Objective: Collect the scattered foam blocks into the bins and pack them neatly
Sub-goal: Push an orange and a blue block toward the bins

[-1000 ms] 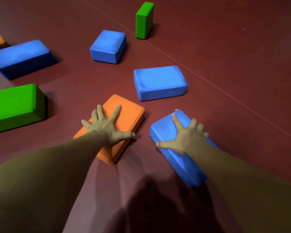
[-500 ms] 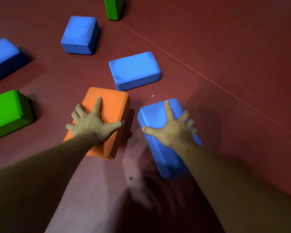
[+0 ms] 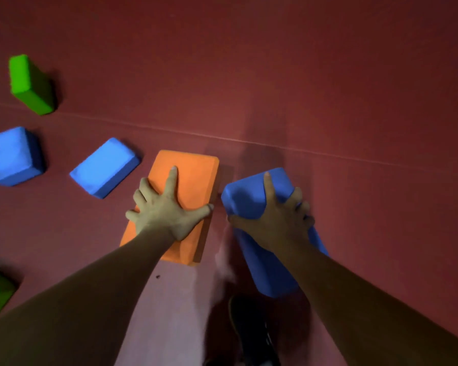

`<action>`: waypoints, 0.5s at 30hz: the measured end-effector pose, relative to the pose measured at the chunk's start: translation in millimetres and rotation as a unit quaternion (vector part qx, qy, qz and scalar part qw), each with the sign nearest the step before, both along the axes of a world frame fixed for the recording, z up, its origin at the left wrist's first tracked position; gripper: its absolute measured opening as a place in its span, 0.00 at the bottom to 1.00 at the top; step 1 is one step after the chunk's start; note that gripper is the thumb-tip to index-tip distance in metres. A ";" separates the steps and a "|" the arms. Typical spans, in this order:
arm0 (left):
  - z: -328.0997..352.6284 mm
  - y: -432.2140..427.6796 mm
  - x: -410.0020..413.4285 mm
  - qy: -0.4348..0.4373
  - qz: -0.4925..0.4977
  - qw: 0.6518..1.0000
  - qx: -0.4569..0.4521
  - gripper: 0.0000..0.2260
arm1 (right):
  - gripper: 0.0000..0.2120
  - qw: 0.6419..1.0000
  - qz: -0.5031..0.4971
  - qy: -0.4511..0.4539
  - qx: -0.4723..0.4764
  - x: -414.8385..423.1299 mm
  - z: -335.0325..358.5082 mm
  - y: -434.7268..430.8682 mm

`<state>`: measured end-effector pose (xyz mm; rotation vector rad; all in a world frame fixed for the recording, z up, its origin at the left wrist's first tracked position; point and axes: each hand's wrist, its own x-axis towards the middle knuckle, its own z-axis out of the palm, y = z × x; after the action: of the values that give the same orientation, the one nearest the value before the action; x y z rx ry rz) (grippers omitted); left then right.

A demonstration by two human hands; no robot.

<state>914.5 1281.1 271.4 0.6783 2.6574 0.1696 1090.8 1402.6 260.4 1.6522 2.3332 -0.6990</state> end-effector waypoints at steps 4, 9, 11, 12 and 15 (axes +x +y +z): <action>45.5 53.2 68.6 0.022 -0.110 0.994 0.003 0.54 | 0.61 0.994 -0.111 0.009 0.013 88.9 38.5 12.7; 73.5 122.8 196.3 0.020 -0.235 0.972 0.019 0.54 | 0.62 0.963 -0.257 -0.018 0.076 220.8 69.1 30.7; 75.4 146.1 260.6 0.016 -0.277 0.960 0.030 0.54 | 0.61 0.950 -0.300 -0.012 0.083 283.9 74.0 37.8; 75.1 156.2 294.7 0.013 -0.300 0.953 0.033 0.54 | 0.61 0.943 -0.321 -0.013 0.084 316.7 74.6 40.4; 70.2 180.2 397.2 -0.002 -0.343 0.939 0.035 0.56 | 0.61 0.919 -0.391 -0.020 0.055 419.7 70.5 46.9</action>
<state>1311.8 1461.3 341.6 1.5656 2.2506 0.0645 1510.6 1449.5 330.9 2.6407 1.6431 -0.6382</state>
